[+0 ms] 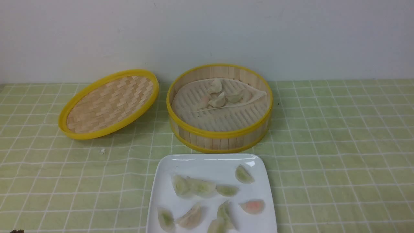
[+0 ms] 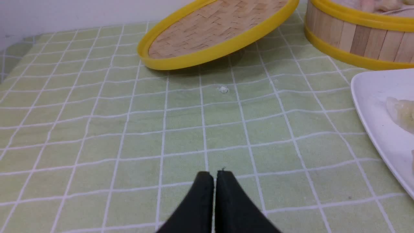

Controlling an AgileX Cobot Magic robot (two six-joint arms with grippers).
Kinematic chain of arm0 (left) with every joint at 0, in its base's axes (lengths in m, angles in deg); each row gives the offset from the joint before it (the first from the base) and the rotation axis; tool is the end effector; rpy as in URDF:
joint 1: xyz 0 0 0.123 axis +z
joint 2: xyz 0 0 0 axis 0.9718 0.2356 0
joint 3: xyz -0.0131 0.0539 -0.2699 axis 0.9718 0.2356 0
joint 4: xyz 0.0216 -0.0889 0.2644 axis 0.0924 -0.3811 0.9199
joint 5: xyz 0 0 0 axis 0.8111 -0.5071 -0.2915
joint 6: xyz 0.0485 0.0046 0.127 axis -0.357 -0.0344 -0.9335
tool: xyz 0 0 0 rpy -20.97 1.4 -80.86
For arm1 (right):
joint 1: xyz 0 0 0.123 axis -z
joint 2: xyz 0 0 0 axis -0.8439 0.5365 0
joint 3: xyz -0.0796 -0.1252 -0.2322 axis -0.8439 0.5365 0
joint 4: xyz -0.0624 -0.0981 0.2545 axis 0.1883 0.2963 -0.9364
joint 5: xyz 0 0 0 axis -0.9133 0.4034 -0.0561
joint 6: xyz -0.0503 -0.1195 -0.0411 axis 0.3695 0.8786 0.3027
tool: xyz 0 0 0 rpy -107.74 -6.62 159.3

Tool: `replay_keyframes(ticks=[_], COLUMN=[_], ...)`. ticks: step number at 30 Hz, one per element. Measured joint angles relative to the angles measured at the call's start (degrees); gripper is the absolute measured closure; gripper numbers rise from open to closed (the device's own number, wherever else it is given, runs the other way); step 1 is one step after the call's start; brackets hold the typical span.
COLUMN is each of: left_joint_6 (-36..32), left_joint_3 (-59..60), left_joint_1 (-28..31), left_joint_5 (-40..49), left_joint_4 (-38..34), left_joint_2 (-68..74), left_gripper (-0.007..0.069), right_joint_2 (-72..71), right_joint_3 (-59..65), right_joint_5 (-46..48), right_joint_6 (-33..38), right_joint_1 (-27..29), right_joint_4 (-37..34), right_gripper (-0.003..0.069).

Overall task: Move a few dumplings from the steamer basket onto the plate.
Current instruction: Use the left arm to grab a dumpling from the steamer

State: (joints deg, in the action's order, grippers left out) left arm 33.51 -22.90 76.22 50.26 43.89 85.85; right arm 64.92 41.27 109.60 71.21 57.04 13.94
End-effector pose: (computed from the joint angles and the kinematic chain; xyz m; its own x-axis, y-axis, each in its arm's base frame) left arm 0.1334 -0.0040 0.1561 -0.3031 0.0387 -0.9522 0.0397 0.9988 0.0280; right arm 0.1331 -0.0030 0.1579 -0.3040 0.0683 -0.9502 0.0426 0.9974 0.0580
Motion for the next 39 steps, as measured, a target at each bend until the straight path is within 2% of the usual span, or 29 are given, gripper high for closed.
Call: replay_keyframes(ticks=[29, 32, 34, 37, 39], left_joint_6=[-0.23, -0.27, 0.72, 4.92, 8.81], left_joint_3=[0.0, 0.06, 0.06, 0.06, 0.06], left_joint_1=[0.0, 0.0, 0.0, 0.0, 0.0], left_joint_5=[0.0, -2.04, -4.06, -8.85, -12.54], left_joint_4=[0.13, 0.23, -1.71, -9.47, -17.27], left_joint_2=[0.0, 0.0, 0.0, 0.0, 0.0], left_gripper=[0.0631, 0.0631, 0.0631, 0.0631, 0.0631], right_joint_2=[0.0, 0.0, 0.0, 0.0, 0.0], right_joint_3=[0.0, 0.0, 0.0, 0.0, 0.0], right_joint_5=[0.0, 0.0, 0.0, 0.0, 0.0], right_joint_6=[0.0, 0.0, 0.0, 0.38, 0.43], right_joint_1=[0.0, 0.0, 0.0, 0.0, 0.0], right_joint_4=[0.0, 0.0, 0.0, 0.0, 0.0], right_gripper=[0.0673, 0.0673, 0.0673, 0.0673, 0.0673])
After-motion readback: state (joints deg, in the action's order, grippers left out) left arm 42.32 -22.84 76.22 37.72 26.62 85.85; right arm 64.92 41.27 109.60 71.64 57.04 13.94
